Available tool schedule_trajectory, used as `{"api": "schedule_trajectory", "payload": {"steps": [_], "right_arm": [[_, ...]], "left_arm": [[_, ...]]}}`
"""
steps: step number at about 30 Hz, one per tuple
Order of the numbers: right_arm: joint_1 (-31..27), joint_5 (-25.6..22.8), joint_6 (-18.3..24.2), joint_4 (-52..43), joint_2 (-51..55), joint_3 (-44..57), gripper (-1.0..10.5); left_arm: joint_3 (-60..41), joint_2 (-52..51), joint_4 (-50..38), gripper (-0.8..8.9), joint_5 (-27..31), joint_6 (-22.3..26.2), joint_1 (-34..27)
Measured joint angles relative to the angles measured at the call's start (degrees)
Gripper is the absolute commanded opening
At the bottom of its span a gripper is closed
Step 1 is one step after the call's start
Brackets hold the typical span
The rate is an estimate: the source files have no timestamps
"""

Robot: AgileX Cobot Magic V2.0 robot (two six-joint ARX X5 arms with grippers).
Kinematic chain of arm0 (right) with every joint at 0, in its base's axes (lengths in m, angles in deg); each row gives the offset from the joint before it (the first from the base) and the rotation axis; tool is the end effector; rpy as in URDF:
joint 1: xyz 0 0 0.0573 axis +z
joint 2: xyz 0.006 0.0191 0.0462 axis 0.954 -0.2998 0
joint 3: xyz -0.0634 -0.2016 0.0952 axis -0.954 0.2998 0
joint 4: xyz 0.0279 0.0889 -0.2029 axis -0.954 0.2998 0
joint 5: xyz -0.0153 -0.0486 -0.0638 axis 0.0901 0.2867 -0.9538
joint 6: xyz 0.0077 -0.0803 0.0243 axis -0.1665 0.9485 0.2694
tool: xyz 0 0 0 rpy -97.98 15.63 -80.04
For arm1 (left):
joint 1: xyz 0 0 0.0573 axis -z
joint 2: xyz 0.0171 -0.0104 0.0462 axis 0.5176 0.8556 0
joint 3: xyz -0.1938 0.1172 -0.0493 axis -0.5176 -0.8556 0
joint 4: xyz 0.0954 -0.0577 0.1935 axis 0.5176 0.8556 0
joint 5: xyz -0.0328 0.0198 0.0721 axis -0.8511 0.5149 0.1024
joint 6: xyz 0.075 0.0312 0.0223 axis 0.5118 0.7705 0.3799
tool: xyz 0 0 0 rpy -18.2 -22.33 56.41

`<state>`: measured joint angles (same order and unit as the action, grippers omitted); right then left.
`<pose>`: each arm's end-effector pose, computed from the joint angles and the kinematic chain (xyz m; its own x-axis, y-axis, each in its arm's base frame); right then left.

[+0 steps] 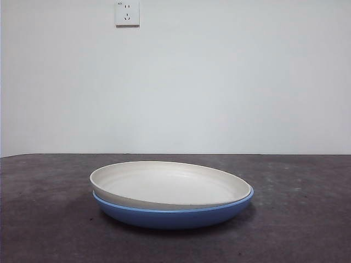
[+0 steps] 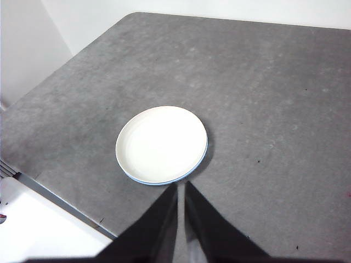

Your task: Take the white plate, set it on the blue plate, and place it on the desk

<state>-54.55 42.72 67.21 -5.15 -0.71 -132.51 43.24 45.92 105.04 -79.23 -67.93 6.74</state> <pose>0.0143 0.0258 0.3475 0.7357 0.5362 -0.4138 -0.4860 0.8435 0.2288 0.0489 -0.0564 0.3651 0.5837 -0.7111 -0.3919 0.7337 0.6687 -0.1207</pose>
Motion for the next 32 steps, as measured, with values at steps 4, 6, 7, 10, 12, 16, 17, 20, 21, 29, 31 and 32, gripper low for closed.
{"api": "schedule_trajectory", "payload": {"steps": [4, 6, 7, 10, 12, 16, 17, 20, 21, 29, 31, 32], "right_arm": [[0.0, 0.0, 0.0, 0.0, 0.0, 0.0, 0.2], [0.0, 0.0, 0.0, 0.0, 0.0, 0.0, 0.2], [0.0, 0.0, 0.0, 0.0, 0.0, 0.0, 0.2], [0.0, 0.0, 0.0, 0.0, 0.0, 0.0, 0.2], [0.0, 0.0, 0.0, 0.0, 0.0, 0.0, 0.2], [0.0, 0.0, 0.0, 0.0, 0.0, 0.0, 0.2], [0.0, 0.0, 0.0, 0.0, 0.0, 0.0, 0.2], [0.0, 0.0, 0.0, 0.0, 0.0, 0.0, 0.2], [0.0, 0.0, 0.0, 0.0, 0.0, 0.0, 0.2], [0.0, 0.0, 0.0, 0.0, 0.0, 0.0, 0.2], [0.0, 0.0, 0.0, 0.0, 0.0, 0.0, 0.2], [0.0, 0.0, 0.0, 0.0, 0.0, 0.0, 0.2]], "left_arm": [[0.0, 0.0, 0.0, 0.28, 0.0, 0.0, 0.0], [0.0, 0.0, 0.0, 0.28, 0.0, 0.0, -0.7], [0.0, 0.0, 0.0, 0.28, 0.0, 0.0, -1.7], [0.0, -0.2, 0.0, 0.28, -0.5, 0.0, -6.5], [-0.6, -0.7, -0.2, 0.28, -0.6, 0.0, -11.6], [-5.8, -3.8, -6.6, 0.28, -0.6, -0.5, -22.0], [-8.5, -5.4, -10.0, 0.28, -0.6, -0.6, -24.6], [-19.2, -11.3, -22.5, 0.28, 0.6, -0.6, -30.9], [-23.8, -13.7, -27.6, 0.28, 1.9, -0.7, -32.6], [-55.9, -26.1, -52.6, 0.28, 12.9, -1.1, -38.1], [-61.1, -27.8, -53.2, 0.28, 13.3, -1.1, -38.2], [-63.3, -28.5, -53.1, 0.28, 13.3, -1.1, -38.2]]}}
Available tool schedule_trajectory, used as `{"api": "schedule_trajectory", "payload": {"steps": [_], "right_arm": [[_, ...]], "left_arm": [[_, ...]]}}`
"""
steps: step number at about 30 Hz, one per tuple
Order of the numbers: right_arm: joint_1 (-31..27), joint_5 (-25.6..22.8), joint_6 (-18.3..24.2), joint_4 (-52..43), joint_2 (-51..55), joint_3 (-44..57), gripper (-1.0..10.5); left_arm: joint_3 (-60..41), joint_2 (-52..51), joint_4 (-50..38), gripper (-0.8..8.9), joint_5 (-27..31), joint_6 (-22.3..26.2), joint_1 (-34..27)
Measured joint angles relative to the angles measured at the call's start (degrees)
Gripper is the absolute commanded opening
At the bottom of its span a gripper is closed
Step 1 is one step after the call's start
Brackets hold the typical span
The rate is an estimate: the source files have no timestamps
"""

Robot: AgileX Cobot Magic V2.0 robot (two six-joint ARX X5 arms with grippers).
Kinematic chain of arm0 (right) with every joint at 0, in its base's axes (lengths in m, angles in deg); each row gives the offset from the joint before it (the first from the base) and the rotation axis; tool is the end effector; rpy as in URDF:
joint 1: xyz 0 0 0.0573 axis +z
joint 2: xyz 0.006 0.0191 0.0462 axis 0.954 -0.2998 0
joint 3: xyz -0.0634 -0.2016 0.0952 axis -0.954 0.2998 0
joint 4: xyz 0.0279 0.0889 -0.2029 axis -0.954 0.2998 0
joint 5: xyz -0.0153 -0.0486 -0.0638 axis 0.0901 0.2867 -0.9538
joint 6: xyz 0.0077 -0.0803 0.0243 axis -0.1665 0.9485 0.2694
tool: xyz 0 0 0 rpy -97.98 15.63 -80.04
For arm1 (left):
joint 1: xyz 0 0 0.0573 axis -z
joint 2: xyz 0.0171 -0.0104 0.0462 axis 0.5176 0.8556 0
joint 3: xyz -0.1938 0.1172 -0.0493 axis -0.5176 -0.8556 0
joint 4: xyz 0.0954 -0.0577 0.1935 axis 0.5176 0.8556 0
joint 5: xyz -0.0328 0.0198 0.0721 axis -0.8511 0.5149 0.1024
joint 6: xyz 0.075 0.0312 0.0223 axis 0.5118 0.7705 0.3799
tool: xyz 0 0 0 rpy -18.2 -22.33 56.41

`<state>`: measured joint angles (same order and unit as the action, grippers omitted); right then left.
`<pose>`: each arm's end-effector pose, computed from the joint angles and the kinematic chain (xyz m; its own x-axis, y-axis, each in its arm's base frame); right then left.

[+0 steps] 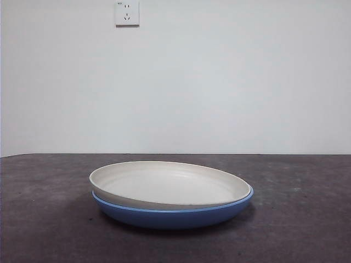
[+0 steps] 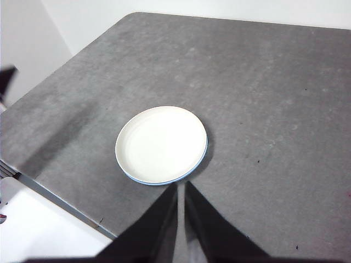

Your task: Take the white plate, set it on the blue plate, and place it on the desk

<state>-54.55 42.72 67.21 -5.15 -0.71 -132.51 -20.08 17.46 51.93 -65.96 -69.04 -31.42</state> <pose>0.0143 0.0258 0.3475 0.7357 0.5362 -0.4138 -0.4860 0.8435 0.2288 0.1335 0.0024 0.1970 0.9951 0.0321 -0.0931 -0.0377 0.9975 -0.0598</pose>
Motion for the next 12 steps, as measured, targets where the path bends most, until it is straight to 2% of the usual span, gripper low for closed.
{"api": "schedule_trajectory", "payload": {"steps": [12], "right_arm": [[0.0, 0.0, 0.0, 0.0, 0.0, 0.0, 0.2]], "left_arm": [[-9.8, -4.0, -0.9, 0.28, 0.0, -0.2, 0.0]]}}
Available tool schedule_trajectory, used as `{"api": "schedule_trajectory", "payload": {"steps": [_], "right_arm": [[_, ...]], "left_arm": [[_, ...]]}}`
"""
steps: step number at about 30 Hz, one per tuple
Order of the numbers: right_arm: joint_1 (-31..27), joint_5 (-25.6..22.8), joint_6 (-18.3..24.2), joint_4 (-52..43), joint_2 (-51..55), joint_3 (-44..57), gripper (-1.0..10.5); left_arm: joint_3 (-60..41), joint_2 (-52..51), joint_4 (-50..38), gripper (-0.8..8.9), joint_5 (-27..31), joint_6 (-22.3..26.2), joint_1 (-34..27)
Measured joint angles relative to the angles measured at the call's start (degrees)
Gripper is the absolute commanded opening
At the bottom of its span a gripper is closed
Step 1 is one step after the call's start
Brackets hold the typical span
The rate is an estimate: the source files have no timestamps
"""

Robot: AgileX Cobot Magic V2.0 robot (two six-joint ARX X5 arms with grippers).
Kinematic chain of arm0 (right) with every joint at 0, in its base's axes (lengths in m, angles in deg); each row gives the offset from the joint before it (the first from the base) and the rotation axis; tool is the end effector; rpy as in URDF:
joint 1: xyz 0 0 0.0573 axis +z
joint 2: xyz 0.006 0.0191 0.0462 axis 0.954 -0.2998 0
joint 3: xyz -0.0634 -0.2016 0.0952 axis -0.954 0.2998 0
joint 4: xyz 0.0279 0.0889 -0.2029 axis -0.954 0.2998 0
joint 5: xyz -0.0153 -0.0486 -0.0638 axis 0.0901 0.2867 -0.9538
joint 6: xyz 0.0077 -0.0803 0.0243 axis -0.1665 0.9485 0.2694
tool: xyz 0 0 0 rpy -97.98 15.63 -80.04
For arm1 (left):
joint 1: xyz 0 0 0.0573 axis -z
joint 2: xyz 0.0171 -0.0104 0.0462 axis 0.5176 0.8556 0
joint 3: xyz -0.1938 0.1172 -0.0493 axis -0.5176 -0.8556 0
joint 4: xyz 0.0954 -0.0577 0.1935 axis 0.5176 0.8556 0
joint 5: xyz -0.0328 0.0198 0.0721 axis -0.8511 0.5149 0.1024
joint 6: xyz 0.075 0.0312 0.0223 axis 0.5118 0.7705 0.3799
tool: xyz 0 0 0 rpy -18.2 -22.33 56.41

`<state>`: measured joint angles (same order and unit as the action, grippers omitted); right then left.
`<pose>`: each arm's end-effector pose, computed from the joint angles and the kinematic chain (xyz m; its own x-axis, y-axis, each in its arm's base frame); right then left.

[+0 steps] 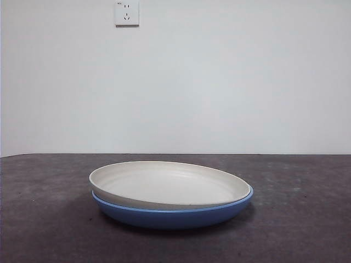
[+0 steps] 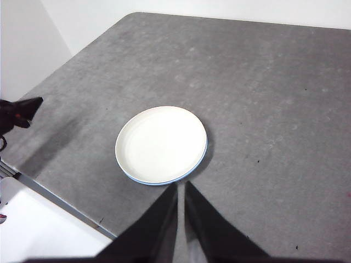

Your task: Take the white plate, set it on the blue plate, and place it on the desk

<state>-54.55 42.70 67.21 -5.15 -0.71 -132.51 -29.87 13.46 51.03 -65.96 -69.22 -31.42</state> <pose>0.0143 0.0258 0.3475 0.7359 0.5359 -0.4139 -0.4858 0.8437 0.2286 0.1386 0.0024 0.1479 0.9836 0.0320 -0.1776 -0.0433 0.9973 -0.0599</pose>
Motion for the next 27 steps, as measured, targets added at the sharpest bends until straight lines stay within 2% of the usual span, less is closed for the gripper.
{"api": "schedule_trajectory", "payload": {"steps": [27], "right_arm": [[0.0, 0.0, 0.0, 0.0, 0.0, 0.0, 0.2]], "left_arm": [[-0.5, -0.9, -0.9, 0.28, 0.0, 0.0, 0.0]]}}
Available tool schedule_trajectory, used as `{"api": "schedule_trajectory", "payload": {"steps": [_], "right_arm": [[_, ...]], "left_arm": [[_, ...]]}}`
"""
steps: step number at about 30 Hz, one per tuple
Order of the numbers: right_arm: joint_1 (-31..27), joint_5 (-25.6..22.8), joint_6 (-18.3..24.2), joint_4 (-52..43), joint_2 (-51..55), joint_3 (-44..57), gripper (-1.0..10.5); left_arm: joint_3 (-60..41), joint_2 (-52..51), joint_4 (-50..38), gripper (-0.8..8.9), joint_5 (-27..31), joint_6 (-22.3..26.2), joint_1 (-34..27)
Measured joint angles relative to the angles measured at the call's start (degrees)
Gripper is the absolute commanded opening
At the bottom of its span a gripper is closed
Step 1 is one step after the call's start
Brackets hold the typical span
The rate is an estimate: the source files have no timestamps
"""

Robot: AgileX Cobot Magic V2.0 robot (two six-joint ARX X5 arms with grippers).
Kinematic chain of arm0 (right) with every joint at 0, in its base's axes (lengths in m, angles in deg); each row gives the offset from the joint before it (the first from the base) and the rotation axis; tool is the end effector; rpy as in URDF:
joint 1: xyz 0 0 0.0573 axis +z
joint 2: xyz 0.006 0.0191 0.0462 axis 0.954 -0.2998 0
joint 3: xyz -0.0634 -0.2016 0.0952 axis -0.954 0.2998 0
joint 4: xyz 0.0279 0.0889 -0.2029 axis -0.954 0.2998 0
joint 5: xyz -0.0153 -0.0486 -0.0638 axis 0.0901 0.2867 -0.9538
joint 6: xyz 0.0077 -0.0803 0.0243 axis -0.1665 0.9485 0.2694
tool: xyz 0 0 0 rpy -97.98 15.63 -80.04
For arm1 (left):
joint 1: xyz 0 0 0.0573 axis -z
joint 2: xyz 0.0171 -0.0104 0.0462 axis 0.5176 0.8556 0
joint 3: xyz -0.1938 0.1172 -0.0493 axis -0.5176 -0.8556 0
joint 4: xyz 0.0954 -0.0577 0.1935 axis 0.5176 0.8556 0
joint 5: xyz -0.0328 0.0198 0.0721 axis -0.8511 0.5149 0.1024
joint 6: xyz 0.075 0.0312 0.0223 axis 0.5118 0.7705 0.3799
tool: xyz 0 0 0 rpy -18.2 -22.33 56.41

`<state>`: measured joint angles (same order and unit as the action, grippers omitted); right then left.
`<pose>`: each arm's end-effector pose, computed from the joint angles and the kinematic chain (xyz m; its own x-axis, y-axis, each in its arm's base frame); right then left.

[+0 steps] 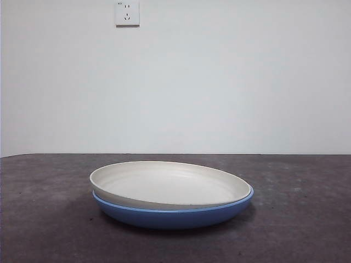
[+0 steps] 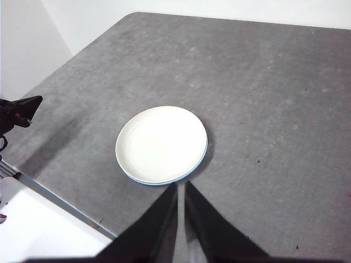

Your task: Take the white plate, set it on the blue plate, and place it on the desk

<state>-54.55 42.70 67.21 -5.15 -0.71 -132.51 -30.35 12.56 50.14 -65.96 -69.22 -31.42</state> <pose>0.0143 0.0258 0.3475 0.7359 0.5359 -0.4139 -0.4858 0.8437 0.2286 0.1386 0.0024 0.1489 0.9874 0.0320 -0.1550 -0.0419 0.9973 -0.0607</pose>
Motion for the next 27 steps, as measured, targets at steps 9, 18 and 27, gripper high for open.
{"api": "schedule_trajectory", "payload": {"steps": [9, 18, 27], "right_arm": [[-2.3, 0.0, 0.7, 0.0, 0.0, 1.0, 0.2], [-16.5, 0.1, 8.9, -37.1, 8.4, 30.9, 0.2], [-20.4, -12.6, 10.0, -67.7, 19.6, 63.7, 0.2]], "left_arm": [[0.0, 0.0, 0.0, 0.28, 0.0, 0.0, 0.0], [0.0, 0.0, 0.0, 0.28, 0.0, 0.0, 0.0], [0.0, 0.0, 0.0, 0.28, 0.0, 0.0, 0.0]]}}
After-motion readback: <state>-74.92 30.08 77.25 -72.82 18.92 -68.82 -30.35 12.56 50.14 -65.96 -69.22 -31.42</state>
